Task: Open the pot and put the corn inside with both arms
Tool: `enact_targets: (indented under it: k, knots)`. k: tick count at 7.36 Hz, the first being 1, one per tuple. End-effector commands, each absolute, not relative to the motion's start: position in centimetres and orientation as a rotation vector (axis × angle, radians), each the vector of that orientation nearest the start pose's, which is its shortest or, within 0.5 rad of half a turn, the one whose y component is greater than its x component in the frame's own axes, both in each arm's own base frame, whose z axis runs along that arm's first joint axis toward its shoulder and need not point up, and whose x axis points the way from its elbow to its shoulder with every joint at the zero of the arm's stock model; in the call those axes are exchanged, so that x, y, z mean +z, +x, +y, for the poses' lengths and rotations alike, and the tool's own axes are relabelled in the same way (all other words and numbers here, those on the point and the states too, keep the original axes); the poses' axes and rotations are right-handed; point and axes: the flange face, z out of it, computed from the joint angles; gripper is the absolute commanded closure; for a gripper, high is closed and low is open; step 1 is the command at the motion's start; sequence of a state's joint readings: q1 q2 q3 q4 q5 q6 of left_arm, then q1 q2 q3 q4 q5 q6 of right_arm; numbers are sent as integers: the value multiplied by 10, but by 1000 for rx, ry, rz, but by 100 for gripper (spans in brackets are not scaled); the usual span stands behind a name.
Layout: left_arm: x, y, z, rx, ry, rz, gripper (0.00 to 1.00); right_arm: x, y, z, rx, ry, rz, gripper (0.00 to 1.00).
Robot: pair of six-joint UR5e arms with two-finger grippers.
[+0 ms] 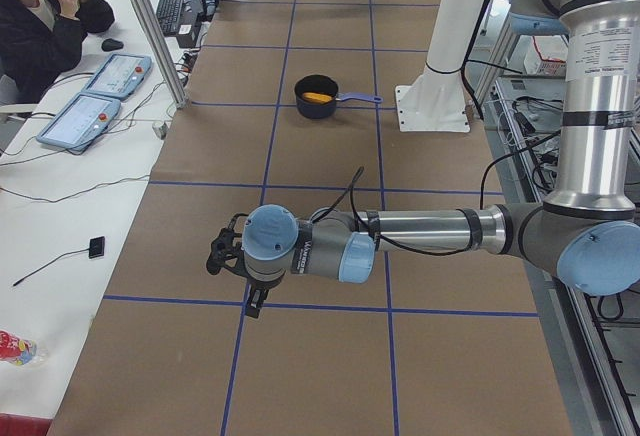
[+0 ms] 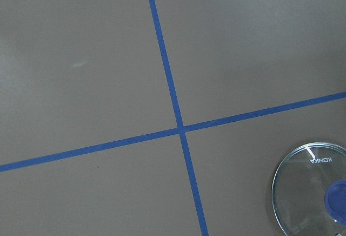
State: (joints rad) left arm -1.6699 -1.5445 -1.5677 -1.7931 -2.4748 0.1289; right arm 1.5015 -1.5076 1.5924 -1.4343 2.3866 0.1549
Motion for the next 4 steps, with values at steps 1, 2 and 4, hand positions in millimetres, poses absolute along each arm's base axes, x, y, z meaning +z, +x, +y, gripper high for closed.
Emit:
enact_targets:
  k: [1, 2, 4]
  knots:
    - [641, -104, -482, 115, 282, 868, 2, 598, 24, -533, -10, 118, -831, 0]
    - [639, -104, -482, 116, 285, 868, 2, 599, 24, -532, -9, 115, -830, 0]
    - [641, -103, -483, 116, 280, 867, 2, 600, 24, -531, -8, 113, -830, 0]
